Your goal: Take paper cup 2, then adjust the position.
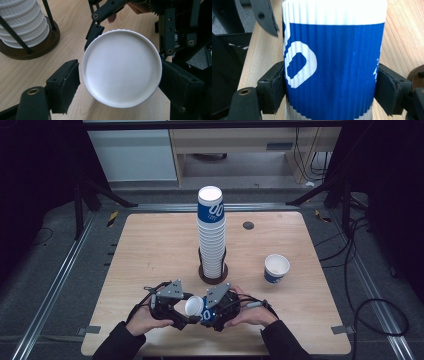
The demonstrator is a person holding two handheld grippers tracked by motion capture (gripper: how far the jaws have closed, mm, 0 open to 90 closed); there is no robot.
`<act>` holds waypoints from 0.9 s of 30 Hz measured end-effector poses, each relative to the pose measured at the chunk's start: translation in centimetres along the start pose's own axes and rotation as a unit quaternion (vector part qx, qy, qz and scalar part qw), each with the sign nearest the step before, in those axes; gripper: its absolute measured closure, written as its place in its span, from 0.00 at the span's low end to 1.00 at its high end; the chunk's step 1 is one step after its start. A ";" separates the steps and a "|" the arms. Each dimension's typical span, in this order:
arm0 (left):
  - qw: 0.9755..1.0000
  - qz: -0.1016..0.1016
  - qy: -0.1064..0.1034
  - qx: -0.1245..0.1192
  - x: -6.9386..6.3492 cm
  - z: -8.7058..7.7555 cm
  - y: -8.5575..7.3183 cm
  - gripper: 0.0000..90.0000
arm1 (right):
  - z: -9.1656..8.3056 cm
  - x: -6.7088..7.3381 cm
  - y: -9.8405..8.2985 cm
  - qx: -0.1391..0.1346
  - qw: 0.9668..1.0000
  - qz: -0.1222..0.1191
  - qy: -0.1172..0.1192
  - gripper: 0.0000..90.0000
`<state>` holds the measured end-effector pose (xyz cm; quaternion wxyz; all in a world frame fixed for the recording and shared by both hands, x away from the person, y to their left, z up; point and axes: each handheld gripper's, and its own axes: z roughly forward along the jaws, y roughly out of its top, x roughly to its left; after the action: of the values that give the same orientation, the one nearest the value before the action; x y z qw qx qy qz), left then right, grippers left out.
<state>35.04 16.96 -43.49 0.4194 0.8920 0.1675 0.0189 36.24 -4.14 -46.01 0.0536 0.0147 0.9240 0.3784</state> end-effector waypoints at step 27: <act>1.000 -0.017 -0.002 0.001 0.1 -0.3 0.0 0.29 | -0.7 -0.2 0.3 -0.039 0.999 0.018 0.003 0.10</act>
<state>35.13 17.23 -43.24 0.4194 0.8894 0.1818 0.0094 36.34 -4.40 -45.25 0.0446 0.0283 0.9082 0.4151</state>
